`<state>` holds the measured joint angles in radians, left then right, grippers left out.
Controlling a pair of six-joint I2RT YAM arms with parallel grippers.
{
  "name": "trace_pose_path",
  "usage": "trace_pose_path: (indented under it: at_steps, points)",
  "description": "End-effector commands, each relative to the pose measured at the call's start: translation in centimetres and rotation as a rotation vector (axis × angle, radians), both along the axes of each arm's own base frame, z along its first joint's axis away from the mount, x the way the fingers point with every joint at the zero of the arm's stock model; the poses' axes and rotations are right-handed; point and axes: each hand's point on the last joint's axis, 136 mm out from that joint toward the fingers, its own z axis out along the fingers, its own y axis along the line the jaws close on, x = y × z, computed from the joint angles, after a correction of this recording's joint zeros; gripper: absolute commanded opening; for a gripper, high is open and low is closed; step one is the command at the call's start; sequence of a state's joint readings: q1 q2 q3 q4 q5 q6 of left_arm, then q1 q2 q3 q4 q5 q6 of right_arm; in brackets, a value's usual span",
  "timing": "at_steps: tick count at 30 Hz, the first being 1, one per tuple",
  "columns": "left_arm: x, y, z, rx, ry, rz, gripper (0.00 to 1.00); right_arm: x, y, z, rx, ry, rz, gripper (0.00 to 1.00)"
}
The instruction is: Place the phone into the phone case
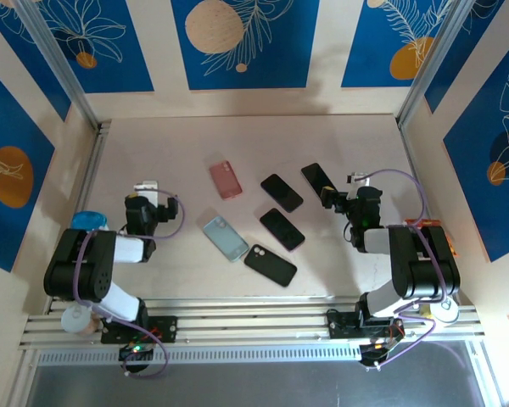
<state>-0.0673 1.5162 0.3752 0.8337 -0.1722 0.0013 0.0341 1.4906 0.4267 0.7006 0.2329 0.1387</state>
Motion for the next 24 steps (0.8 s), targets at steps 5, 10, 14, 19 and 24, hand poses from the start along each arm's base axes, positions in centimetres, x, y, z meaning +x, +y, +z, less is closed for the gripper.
trace_pose_path:
  at_steps: [5,10,14,19,24]
  points:
    - [0.3,1.1,8.2,-0.004,-0.045,0.148,0.9,-0.1,1.6,7.7,-0.049,-0.002,-0.075,0.99]
    - [-0.7,-2.6,11.0,-0.088,0.002,0.073,0.86,-2.9,5.9,6.9,-0.035,0.142,-0.005,1.0]
    - [-2.3,-6.2,10.5,-0.118,0.106,-0.003,0.8,-5.9,9.6,3.9,-0.031,0.352,0.082,0.98]
    - [-4.7,-10.3,9.7,-0.101,0.205,-0.084,0.78,-9.4,12.6,0.5,-0.025,0.505,0.179,0.99]
    - [-6.3,-13.0,8.4,-0.198,0.262,-0.154,0.74,-10.1,14.0,-1.6,-0.013,0.61,0.229,0.99]
